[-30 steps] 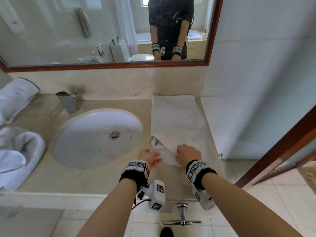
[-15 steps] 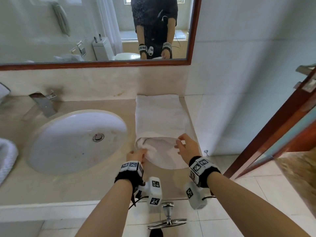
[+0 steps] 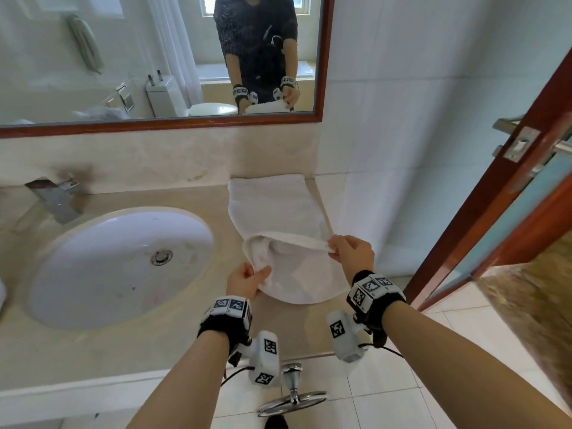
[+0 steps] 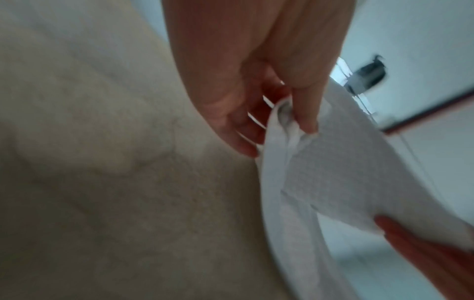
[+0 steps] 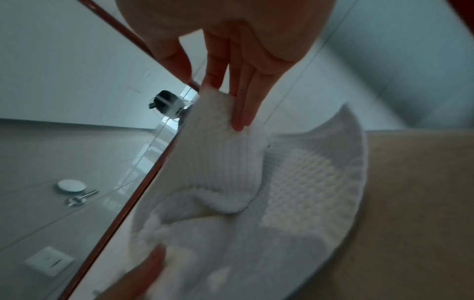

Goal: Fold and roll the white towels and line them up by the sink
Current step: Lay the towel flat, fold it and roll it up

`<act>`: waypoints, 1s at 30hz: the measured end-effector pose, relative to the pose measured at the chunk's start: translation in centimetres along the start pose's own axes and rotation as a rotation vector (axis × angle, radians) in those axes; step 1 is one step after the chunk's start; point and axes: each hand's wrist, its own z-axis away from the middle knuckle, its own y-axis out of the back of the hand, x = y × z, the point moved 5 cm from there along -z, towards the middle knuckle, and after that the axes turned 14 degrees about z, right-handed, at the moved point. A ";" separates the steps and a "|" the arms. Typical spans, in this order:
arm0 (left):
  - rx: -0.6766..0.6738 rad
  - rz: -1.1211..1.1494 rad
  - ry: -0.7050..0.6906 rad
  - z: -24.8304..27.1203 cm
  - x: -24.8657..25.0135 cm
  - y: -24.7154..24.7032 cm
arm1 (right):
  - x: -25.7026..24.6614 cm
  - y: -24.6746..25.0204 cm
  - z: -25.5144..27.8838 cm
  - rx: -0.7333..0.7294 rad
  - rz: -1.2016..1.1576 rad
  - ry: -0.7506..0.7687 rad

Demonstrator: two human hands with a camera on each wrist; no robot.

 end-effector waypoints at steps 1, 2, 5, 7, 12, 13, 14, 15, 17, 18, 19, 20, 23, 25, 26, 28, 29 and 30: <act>0.027 -0.082 -0.067 0.3 0.5 0.2 | 0.6 0.6 -0.2 0.020 0.065 -0.040; 0.065 -0.172 -0.138 0.6 1.0 0.5 | 1.2 1.2 -0.3 0.035 0.128 -0.074; 0.175 -0.335 -0.234 2.5 1.9 1.9 | 2.7 2.0 -0.5 0.036 0.232 -0.136; 0.173 -0.436 -0.246 3.3 1.8 2.6 | 3.2 2.0 -0.4 0.017 0.309 -0.141; 0.110 -0.927 -0.299 4.7 0.9 3.8 | 3.8 0.9 0.8 -0.070 0.463 -0.098; 0.108 -0.963 -0.303 5.1 0.7 4.1 | 4.1 0.5 1.0 -0.095 0.476 -0.093; 0.111 -0.979 -0.304 5.3 0.5 4.4 | 4.5 0.2 1.2 -0.123 0.503 -0.096; 0.114 -0.984 -0.301 5.5 0.4 4.6 | 4.9 -0.1 1.3 -0.150 0.545 -0.105; 0.101 -1.009 -0.281 5.7 -0.2 4.8 | 5.9 -0.1 1.5 -0.159 0.614 -0.129; 0.092 -1.027 -0.280 5.8 -0.5 4.8 | 6.3 0.1 1.6 -0.150 0.628 -0.144; 0.086 -1.046 -0.287 5.9 -0.7 4.9 | 6.7 0.4 1.7 -0.142 0.637 -0.164; 0.081 -1.061 -0.299 6.1 -0.9 5.0 | 7.0 0.8 1.8 -0.135 0.647 -0.182; 0.030 -1.083 -0.323 6.6 -1.8 5.5 | 7.6 2.0 2.2 -0.107 0.646 -0.209; -0.037 -1.100 -0.317 6.8 -2.7 5.5 | 7.4 2.2 2.4 -0.104 0.637 -0.169; -0.047 -1.091 -0.303 6.7 -3.0 5.5 | 7.2 1.9 2.5 -0.134 0.654 -0.128; -0.041 -1.042 -0.272 6.6 -3.3 5.5 | 6.9 1.0 2.7 -0.209 0.724 -0.041; -0.037 -1.015 -0.264 6.6 -3.4 5.5 | 6.6 0.6 3.0 -0.230 0.780 -0.007; -0.039 -0.998 -0.266 6.5 -3.4 5.4 | 6.4 0.4 3.2 -0.234 0.857 0.030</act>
